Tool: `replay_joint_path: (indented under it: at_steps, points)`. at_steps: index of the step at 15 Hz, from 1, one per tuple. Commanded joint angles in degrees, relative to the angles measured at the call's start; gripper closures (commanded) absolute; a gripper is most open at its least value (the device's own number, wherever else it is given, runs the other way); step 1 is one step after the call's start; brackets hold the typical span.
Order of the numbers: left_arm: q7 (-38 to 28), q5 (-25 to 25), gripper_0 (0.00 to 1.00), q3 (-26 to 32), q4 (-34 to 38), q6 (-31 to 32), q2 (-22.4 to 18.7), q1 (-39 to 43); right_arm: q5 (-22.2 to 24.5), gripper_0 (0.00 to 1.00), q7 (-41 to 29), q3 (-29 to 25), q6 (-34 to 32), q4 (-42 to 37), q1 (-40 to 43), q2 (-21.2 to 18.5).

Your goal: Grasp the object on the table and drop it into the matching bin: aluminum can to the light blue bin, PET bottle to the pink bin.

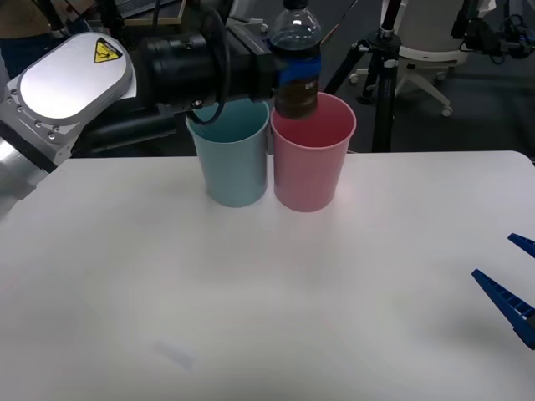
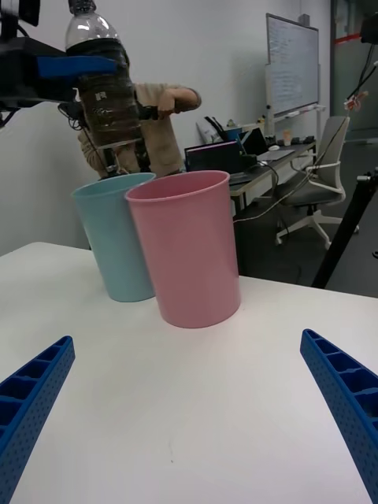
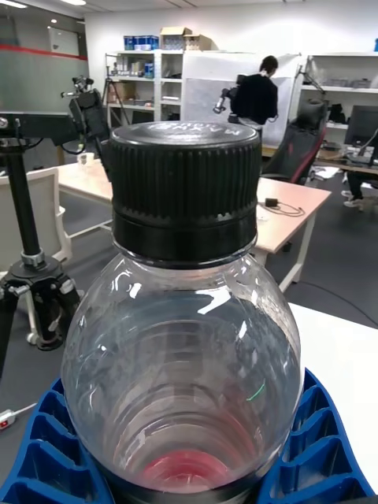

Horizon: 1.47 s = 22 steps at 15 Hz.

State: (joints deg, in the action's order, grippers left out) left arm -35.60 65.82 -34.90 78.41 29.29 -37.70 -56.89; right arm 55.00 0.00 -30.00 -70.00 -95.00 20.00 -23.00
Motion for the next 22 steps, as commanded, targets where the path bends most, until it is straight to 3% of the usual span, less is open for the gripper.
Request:
replay_joint_path:
  at_steps: [1, 8, 15, 22]
  points:
    - [0.2, 2.0, 0.98, 0.0, -5.2, 0.1, 3.6, -2.4, 0.0, 0.0, 0.0, 0.0, 0.0, 0.0, 0.0, 0.0]
    - [0.5, 5.8, 0.96, 0.0, -10.6, 0.0, 9.0, -4.6, 0.0, 0.0, 0.0, 0.0, 0.0, 0.0, 0.0, 0.0]
    - [0.1, 7.7, 0.95, 0.0, -11.2, 0.1, 10.5, -5.0, 0.0, 0.0, 0.0, 0.0, 0.0, 0.0, 0.0, 0.0]
    - [0.8, 7.7, 0.95, 0.1, -18.8, -0.3, 12.8, -8.3, 0.0, 0.0, 0.0, 0.0, 0.0, 0.0, 0.0, 0.0]
